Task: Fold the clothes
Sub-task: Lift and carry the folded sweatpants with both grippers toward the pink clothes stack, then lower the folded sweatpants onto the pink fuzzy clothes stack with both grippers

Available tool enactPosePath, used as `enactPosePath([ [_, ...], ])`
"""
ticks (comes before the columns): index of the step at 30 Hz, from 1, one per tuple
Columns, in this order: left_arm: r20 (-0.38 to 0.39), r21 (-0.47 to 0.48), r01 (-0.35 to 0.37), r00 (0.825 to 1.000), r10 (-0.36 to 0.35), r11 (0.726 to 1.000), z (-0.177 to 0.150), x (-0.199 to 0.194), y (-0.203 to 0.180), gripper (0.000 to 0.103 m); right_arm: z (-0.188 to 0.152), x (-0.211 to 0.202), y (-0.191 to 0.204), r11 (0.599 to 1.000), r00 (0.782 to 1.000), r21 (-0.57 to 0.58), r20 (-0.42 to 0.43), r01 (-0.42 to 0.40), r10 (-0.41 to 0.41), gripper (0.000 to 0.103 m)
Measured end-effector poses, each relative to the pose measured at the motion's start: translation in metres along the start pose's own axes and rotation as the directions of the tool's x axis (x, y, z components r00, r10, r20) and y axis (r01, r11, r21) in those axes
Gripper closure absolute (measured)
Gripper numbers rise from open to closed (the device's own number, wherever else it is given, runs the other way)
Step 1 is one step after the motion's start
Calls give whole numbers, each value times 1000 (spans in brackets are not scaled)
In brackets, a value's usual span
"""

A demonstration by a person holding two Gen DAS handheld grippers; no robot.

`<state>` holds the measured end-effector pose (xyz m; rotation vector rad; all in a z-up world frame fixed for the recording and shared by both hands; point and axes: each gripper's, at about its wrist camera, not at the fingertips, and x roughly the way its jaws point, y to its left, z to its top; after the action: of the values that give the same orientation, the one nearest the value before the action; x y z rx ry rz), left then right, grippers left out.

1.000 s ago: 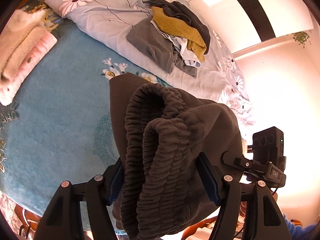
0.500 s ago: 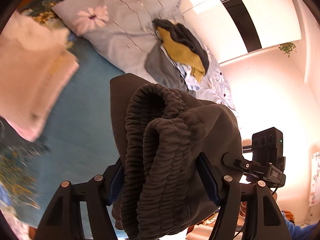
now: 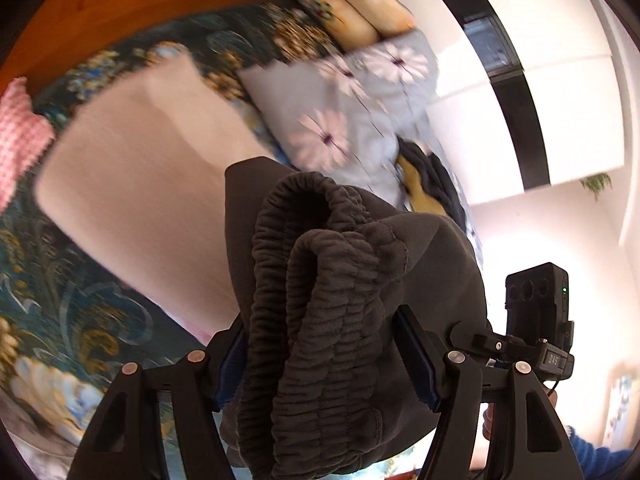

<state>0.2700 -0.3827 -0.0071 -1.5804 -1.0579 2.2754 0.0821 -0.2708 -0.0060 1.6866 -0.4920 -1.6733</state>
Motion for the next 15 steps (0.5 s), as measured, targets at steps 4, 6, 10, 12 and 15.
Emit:
enactPosePath([
  [4, 4, -2, -29, 1000, 29, 1000, 38, -3, 24, 32, 35, 32, 12, 1000, 999, 6, -22, -29, 29, 17],
  [6, -4, 20, -53, 999, 54, 998, 60, -1, 31, 32, 51, 47, 15, 999, 999, 23, -22, -46, 46, 17],
  [10, -22, 58, -91, 995, 92, 994, 98, 6, 41, 32, 71, 72, 14, 995, 997, 71, -7, -75, 75, 17],
  [12, -33, 84, -113, 993, 116, 990, 117, 10, 44, 32, 78, 83, 12, 991, 996, 101, 5, -89, 88, 17],
  [15, -65, 124, -142, 986, 151, 982, 135, 16, 51, 32, 82, 98, 5, 982, 995, 154, 13, -105, 104, 17],
])
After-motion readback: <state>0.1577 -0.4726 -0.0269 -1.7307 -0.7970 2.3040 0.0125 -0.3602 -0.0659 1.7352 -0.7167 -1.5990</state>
